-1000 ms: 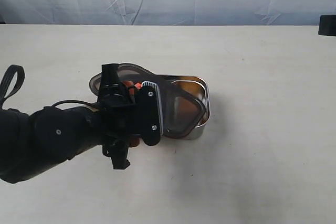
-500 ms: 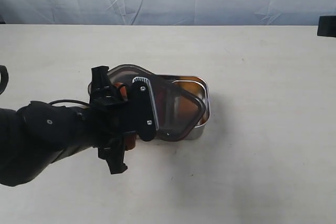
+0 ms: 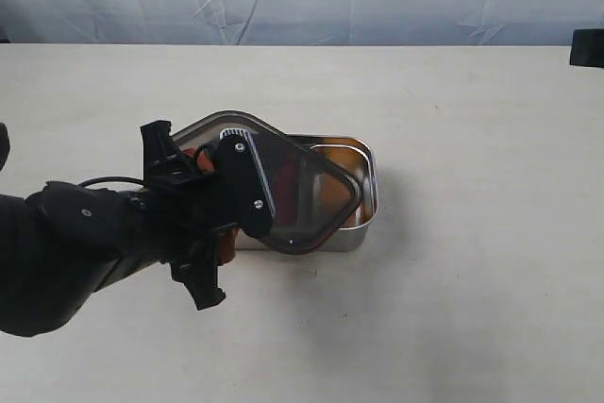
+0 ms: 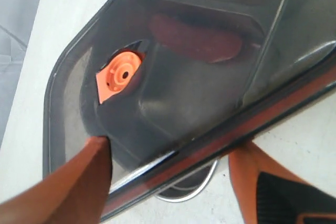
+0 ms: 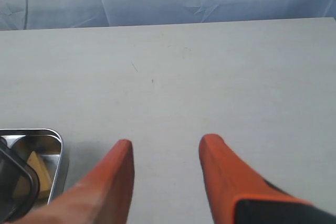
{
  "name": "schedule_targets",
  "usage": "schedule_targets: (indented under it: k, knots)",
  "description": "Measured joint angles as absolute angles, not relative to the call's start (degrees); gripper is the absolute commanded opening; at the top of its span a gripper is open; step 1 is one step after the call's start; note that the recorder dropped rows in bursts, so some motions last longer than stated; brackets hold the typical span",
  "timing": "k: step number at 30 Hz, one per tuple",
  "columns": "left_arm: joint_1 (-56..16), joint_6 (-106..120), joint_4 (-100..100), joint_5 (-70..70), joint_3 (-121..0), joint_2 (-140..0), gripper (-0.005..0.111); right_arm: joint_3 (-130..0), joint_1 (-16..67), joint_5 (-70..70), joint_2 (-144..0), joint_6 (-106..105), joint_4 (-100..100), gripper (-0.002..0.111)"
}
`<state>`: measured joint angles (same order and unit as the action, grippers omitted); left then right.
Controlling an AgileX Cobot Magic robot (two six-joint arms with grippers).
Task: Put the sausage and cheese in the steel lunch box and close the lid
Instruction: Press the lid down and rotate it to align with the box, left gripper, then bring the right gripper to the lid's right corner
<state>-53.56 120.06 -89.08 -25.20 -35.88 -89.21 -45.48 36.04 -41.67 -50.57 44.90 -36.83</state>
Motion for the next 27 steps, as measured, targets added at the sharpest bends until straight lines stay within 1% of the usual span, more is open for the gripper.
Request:
schedule_targets:
  k: [11,27]
  knots:
    - [-53.56,120.06,-95.05,-24.79,-35.88,-89.21,0.061,-45.48,36.04,-41.67,-50.57,44.76,-36.74,0.042]
    - [-53.56,120.06,-98.26,-25.12,-35.88,-88.79,0.061,-45.48,36.04,-41.67,-50.57,44.76,-36.46,0.042]
